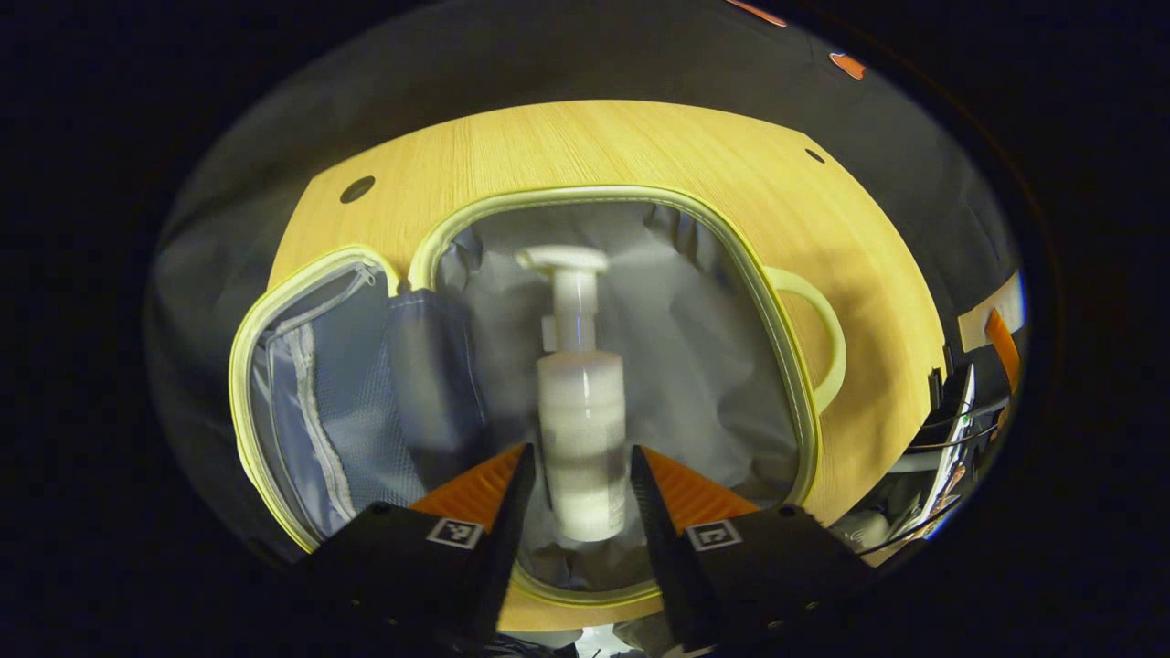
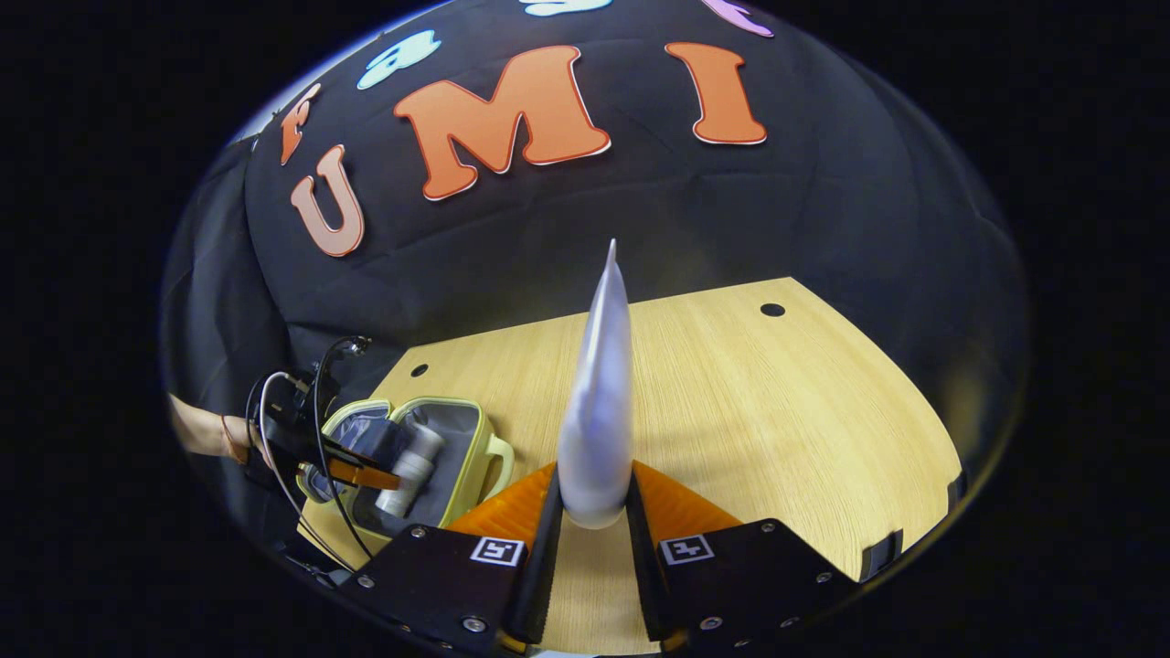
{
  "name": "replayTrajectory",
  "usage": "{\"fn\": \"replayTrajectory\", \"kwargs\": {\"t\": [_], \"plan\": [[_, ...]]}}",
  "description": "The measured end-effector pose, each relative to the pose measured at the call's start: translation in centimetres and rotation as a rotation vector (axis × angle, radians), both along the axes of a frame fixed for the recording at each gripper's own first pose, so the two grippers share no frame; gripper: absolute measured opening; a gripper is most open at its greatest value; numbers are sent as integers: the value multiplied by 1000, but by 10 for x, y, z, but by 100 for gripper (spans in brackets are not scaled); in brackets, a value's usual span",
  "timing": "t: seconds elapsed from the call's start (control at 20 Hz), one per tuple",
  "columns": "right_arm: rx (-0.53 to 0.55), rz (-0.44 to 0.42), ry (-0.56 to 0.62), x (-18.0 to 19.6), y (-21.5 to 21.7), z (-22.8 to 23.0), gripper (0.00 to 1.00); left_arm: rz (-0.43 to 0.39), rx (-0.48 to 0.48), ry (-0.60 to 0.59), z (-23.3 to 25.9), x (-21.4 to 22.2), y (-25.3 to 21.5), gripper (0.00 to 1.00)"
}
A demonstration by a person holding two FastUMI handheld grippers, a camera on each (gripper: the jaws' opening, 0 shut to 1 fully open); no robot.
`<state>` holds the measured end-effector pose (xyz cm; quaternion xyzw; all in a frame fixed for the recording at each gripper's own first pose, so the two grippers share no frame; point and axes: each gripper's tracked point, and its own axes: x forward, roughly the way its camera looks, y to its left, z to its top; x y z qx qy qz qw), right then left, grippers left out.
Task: First open the suitcase, pack the skin care products into it, and then close the suitcase.
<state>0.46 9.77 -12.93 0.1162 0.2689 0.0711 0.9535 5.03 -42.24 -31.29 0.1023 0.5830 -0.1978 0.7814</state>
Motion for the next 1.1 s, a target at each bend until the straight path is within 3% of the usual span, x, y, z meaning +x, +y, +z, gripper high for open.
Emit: {"fn": "replayTrajectory", "kwargs": {"t": [0.1, 0.4, 0.7, 0.8, 0.9, 1.1], "plan": [[3, 16, 2, 3, 8, 3, 40, 3, 2, -50, 11, 6, -2, 100], [-5, 125, 1, 17, 52, 27, 40, 28, -82, -299, 75, 17, -2, 100], [80, 307, 85, 30, 147, 44, 40, 122, -221, -649, 183, 24, 32, 100], [106, 362, 152, 29, 181, 38, 35, 154, -220, -740, 209, 22, 59, 100], [100, 406, 215, 29, 206, 24, 40, 187, -191, -803, 223, 17, 91, 100], [62, 467, 367, 26, 234, -13, 40, 274, -163, -831, 216, 0, 142, 100]]}}
